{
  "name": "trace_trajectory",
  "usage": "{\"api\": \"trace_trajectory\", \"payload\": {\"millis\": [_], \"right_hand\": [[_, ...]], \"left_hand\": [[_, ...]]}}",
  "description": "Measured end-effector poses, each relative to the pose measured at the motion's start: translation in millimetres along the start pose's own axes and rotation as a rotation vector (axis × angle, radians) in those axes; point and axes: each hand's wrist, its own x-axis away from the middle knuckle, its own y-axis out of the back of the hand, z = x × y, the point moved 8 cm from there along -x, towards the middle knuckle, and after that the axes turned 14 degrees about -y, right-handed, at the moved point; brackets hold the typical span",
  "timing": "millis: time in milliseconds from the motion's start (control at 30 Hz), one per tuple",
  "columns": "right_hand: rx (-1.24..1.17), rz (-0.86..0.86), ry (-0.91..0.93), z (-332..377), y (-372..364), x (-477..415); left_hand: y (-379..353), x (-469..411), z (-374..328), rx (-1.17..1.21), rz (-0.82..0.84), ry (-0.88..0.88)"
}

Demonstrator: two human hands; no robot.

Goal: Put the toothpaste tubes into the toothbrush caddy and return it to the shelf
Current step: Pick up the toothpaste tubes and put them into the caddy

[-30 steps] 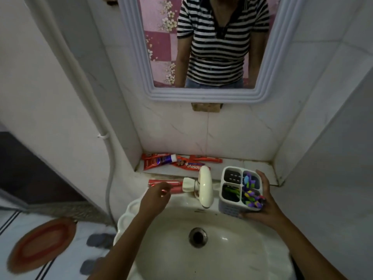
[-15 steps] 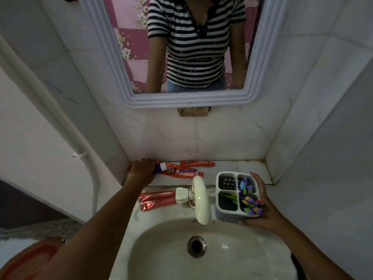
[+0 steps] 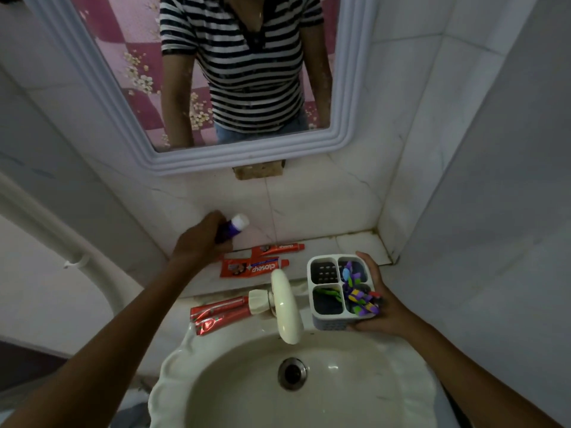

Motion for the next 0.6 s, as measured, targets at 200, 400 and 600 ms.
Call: {"api": "trace_trajectory", "payload": {"millis": [200, 400, 600], "right_hand": [[0.027, -0.002, 0.011, 1, 0, 2], [-0.004, 0.01, 0.024, 4, -1, 3], [-0.01, 0.01, 0.012, -1, 0, 1]], "left_hand": [[23, -24, -177, -0.413, 0.131, -0.767], [-49, -16, -240, -0.895, 0.466, -1.036], [-66, -15, -261, -0.952, 0.437, -1.1]]}}
